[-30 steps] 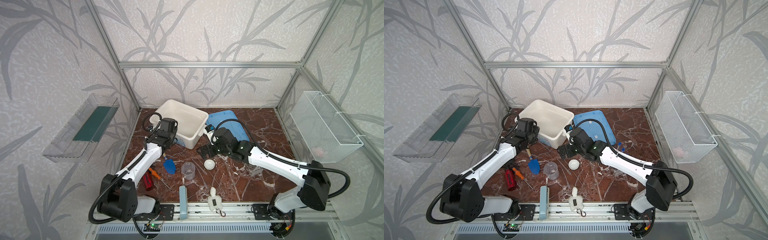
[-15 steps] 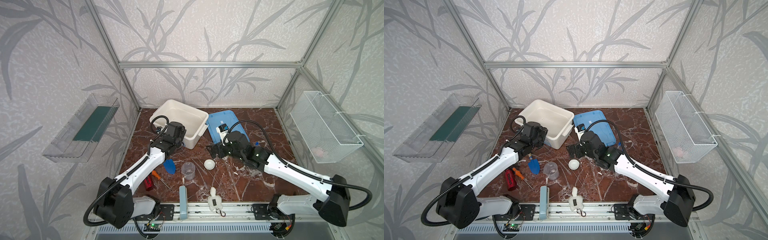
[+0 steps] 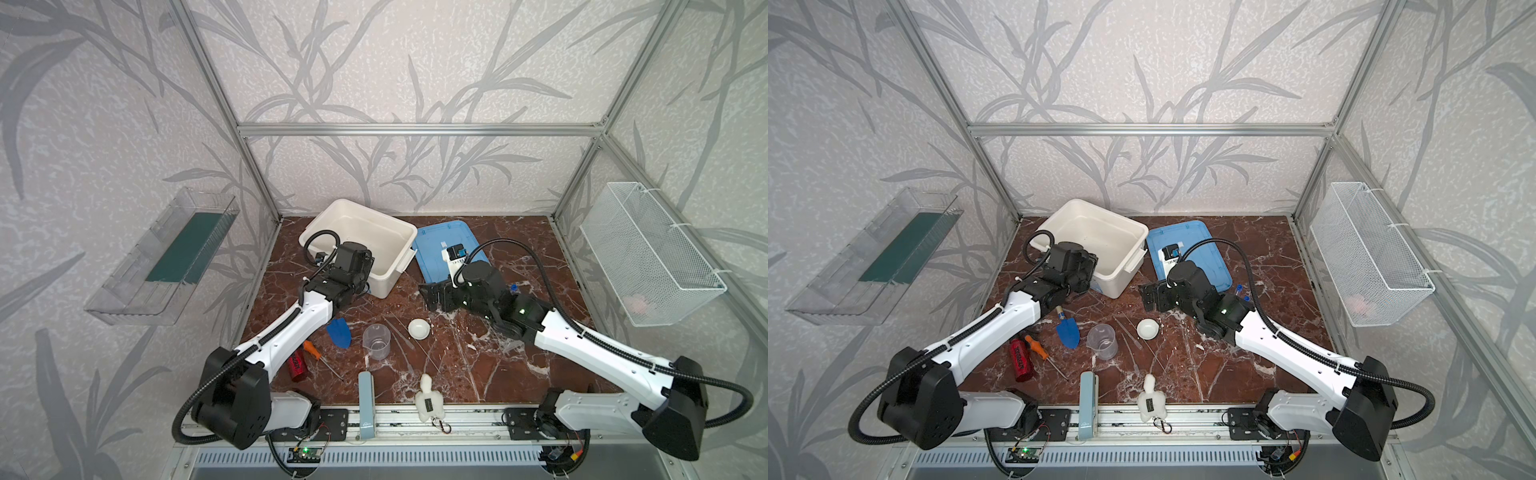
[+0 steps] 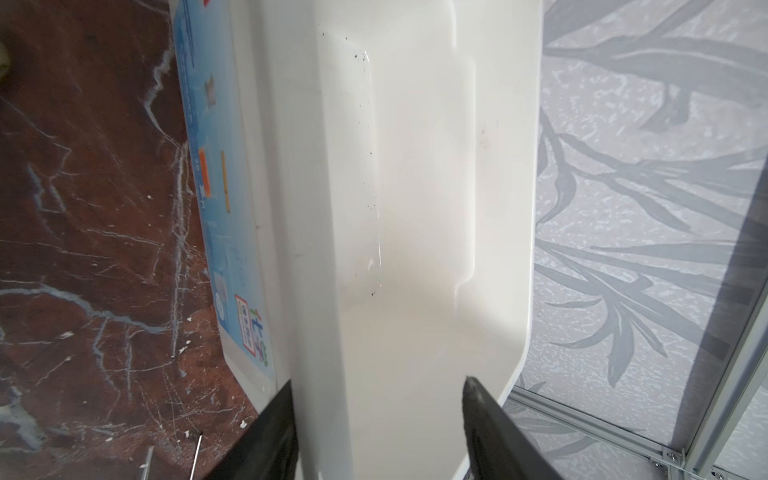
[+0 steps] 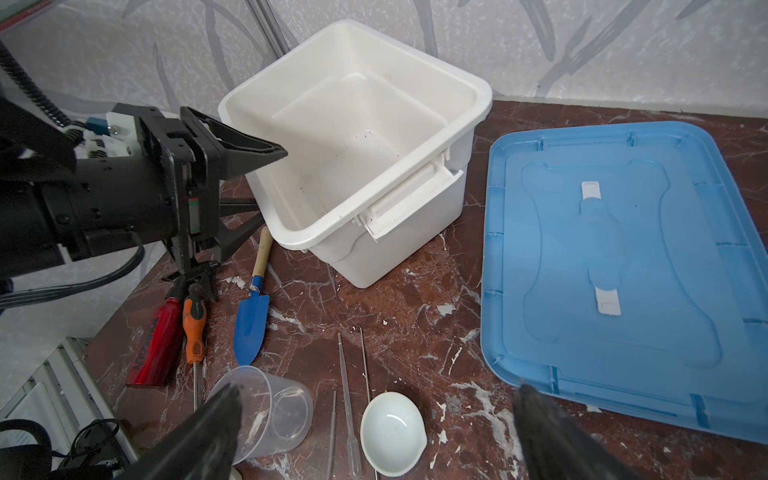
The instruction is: Organize the chemistry lab equipment
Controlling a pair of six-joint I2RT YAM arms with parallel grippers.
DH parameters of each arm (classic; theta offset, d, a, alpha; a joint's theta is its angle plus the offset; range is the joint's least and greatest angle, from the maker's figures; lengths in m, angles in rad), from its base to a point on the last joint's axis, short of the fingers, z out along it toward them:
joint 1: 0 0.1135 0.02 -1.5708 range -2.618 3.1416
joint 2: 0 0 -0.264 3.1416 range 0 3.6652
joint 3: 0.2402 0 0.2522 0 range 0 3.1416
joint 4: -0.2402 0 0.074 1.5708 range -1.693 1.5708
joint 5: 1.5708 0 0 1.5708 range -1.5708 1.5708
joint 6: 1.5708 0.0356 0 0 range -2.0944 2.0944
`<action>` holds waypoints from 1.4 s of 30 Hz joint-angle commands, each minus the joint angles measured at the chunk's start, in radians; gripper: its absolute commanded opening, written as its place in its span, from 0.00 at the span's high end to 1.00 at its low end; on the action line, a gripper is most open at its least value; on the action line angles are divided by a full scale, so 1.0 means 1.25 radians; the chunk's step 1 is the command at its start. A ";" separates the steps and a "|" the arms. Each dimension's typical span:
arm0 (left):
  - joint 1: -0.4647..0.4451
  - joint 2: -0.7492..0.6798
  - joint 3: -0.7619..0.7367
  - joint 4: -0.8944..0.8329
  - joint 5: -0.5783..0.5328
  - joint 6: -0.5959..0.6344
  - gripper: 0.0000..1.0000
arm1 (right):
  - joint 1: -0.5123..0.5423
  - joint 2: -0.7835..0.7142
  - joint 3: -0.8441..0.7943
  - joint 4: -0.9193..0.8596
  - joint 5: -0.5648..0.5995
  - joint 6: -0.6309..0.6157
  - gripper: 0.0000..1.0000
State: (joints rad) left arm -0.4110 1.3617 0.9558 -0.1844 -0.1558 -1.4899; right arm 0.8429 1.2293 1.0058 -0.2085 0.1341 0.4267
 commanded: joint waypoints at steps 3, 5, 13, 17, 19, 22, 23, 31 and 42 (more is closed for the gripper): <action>-0.033 0.082 0.086 0.058 0.031 -0.019 0.38 | -0.008 -0.014 -0.024 0.011 0.019 0.007 0.00; -0.052 0.111 0.117 0.063 0.032 -0.019 0.38 | -0.010 -0.014 -0.026 0.012 0.019 0.006 0.00; -0.052 0.152 0.167 0.007 0.065 0.025 0.21 | -0.019 -0.028 -0.045 0.009 0.022 0.008 0.00; -0.026 0.075 0.081 0.037 0.006 0.036 0.21 | -0.025 -0.030 -0.058 0.018 0.017 0.011 0.00; 0.003 0.054 0.075 0.009 0.004 0.060 0.21 | -0.026 -0.029 -0.059 0.021 0.014 0.012 0.00; 0.052 0.056 0.095 -0.019 0.045 0.127 0.21 | -0.026 -0.024 -0.062 0.030 0.008 0.016 0.00; 0.068 0.067 0.112 -0.050 0.059 0.148 0.21 | -0.026 -0.024 -0.062 0.031 0.007 0.017 0.00; 0.151 0.087 0.118 -0.122 0.047 0.130 0.32 | -0.026 -0.035 -0.070 0.026 0.015 0.017 0.00; 0.161 0.196 0.293 -0.355 0.049 0.006 0.46 | -0.026 -0.040 -0.073 0.018 0.026 0.012 0.00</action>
State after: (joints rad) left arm -0.2138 1.5913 1.2900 -0.5106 -0.0853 -1.4181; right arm 0.8143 1.2064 0.9264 -0.1871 0.1493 0.4416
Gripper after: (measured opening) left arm 0.548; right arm 0.999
